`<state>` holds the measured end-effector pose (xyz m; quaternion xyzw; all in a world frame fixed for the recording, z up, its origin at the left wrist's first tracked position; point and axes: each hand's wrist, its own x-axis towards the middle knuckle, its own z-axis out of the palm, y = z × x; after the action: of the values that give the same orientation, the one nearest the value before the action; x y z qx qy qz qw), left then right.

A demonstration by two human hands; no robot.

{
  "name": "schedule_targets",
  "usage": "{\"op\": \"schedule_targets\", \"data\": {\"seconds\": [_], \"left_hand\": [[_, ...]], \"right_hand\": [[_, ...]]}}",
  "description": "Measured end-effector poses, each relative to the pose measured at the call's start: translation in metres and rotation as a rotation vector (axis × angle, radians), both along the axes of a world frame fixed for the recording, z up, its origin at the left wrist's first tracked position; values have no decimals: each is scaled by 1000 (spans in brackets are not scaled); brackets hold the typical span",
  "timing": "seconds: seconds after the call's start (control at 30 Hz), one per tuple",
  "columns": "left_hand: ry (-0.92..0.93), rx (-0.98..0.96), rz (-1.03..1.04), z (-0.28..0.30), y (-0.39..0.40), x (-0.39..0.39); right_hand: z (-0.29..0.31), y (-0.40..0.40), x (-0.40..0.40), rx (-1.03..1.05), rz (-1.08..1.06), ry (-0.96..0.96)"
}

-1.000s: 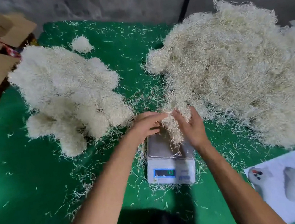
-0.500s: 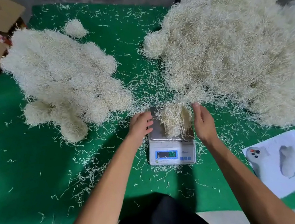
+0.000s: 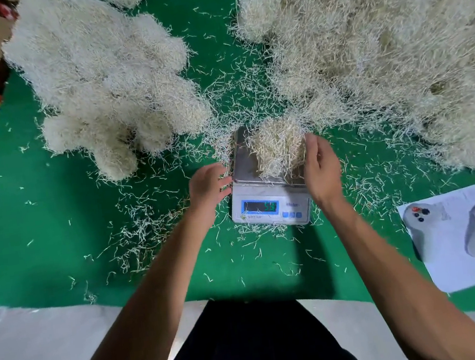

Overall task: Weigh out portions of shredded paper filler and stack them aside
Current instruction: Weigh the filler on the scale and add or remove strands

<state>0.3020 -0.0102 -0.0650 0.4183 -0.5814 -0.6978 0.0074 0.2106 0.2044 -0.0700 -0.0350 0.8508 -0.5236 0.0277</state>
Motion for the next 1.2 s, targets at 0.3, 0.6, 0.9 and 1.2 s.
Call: {"op": "schedule_targets", "data": {"seconds": [0.3, 0.6, 0.9, 1.2], "left_hand": [[50, -152, -57, 5, -3, 15], [138, -276, -62, 22, -2, 12], [165, -114, -18, 20, 23, -2], [-21, 40, -377, 47, 54, -67]], "right_hand": [[-1, 18, 10, -145, -136, 31], [4, 29, 11, -94, -92, 58], [8, 20, 11, -163, -86, 72], [25, -34, -7, -152, 259, -99]]}}
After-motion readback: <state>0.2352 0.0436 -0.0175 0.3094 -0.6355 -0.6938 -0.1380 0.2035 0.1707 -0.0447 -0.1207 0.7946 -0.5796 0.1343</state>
